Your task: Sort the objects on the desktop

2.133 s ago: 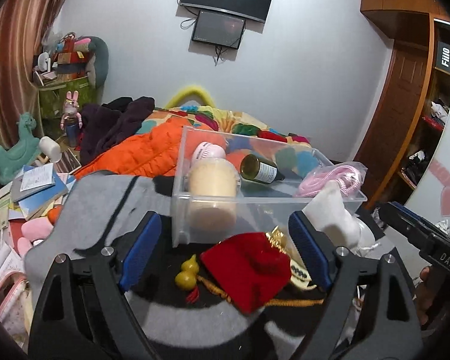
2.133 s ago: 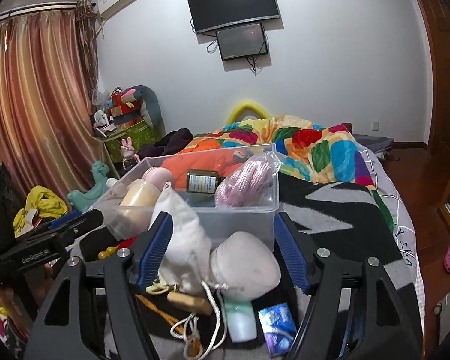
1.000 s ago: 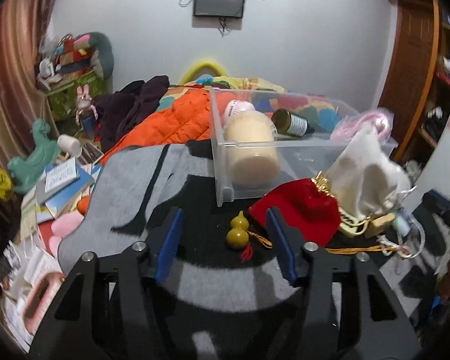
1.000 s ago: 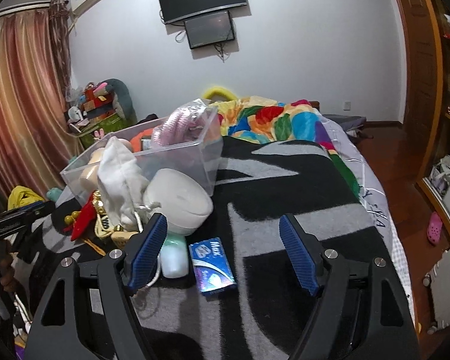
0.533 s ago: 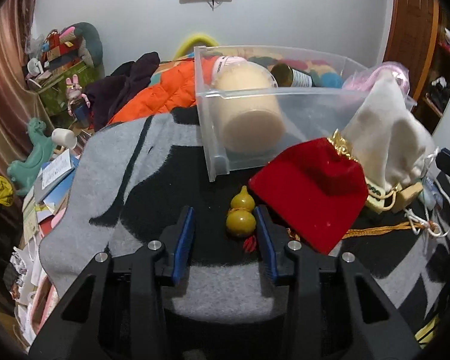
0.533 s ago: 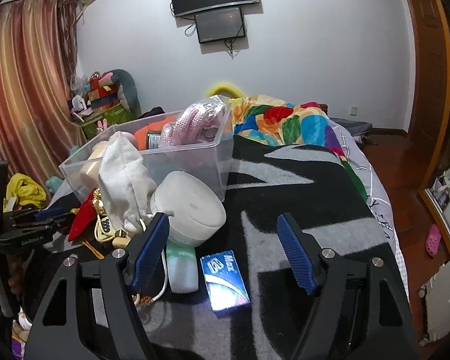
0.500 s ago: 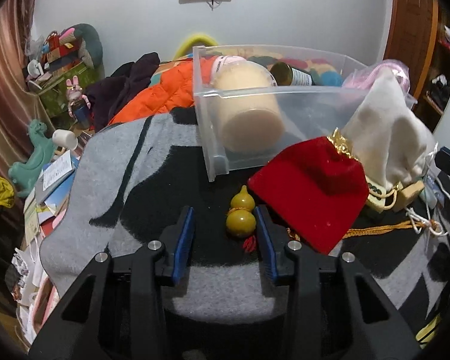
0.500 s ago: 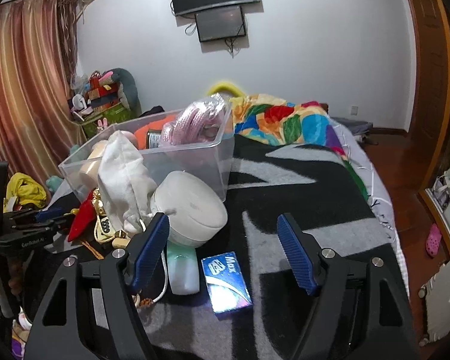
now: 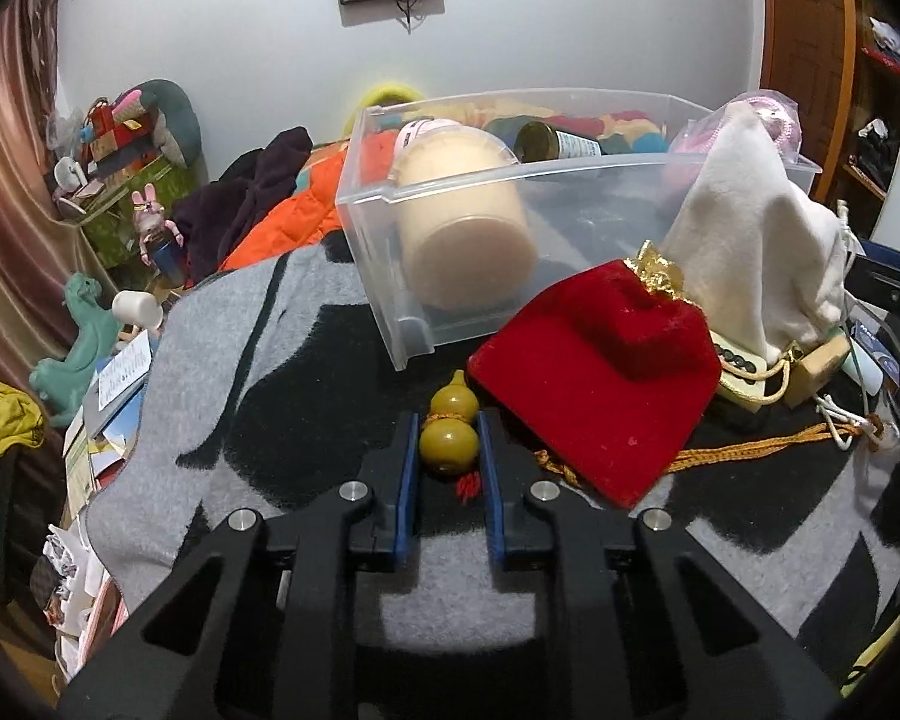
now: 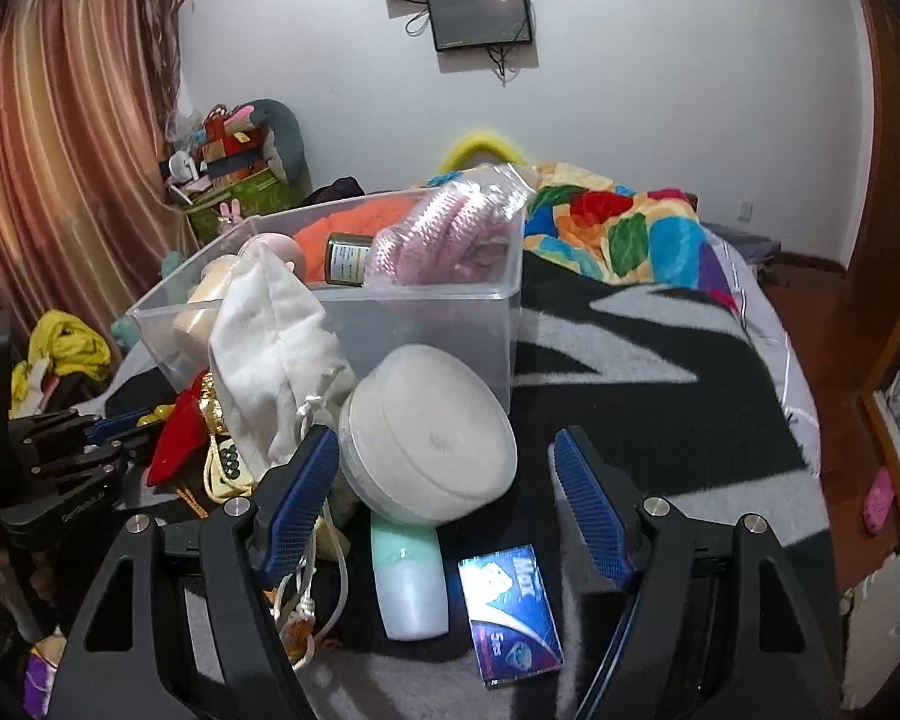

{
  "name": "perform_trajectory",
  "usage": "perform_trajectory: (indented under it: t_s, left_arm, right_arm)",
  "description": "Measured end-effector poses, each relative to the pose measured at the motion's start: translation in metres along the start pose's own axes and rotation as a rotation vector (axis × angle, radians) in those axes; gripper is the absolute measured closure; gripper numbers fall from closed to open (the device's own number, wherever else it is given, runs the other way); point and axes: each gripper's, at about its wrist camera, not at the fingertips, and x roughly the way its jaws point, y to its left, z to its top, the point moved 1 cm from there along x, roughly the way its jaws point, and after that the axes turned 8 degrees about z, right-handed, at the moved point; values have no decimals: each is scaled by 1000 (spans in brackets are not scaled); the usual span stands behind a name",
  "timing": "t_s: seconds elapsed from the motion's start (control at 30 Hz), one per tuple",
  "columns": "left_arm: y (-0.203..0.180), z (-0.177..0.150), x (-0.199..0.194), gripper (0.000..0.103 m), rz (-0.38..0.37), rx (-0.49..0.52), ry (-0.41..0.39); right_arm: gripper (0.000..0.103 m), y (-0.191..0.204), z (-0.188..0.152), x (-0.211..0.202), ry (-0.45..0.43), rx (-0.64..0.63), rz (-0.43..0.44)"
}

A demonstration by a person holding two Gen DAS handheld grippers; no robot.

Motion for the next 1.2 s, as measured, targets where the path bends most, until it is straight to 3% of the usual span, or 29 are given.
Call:
perform_trajectory:
  t_s: [0.4,0.47,0.77,1.03,1.2]
  left_arm:
    - [9,-4,-11,84,-25,-52,-42]
    - [12,-5,-13,84,-34,-68,-52]
    - [23,-8,-26,84,-66,-130,-101]
    - [30,-14,-34,84,-118,-186,-97]
    - [23,-21,-54,84,-152,-165,-126]
  right_arm:
    - [32,-15,10,20,98,72,128]
    - [36,-17,9,20,104,85,161]
    - [36,-13,0,3,60,88,133]
    - [36,-18,3,-27,-4,96,127]
    - [36,-18,9,-43,-36,99,128]
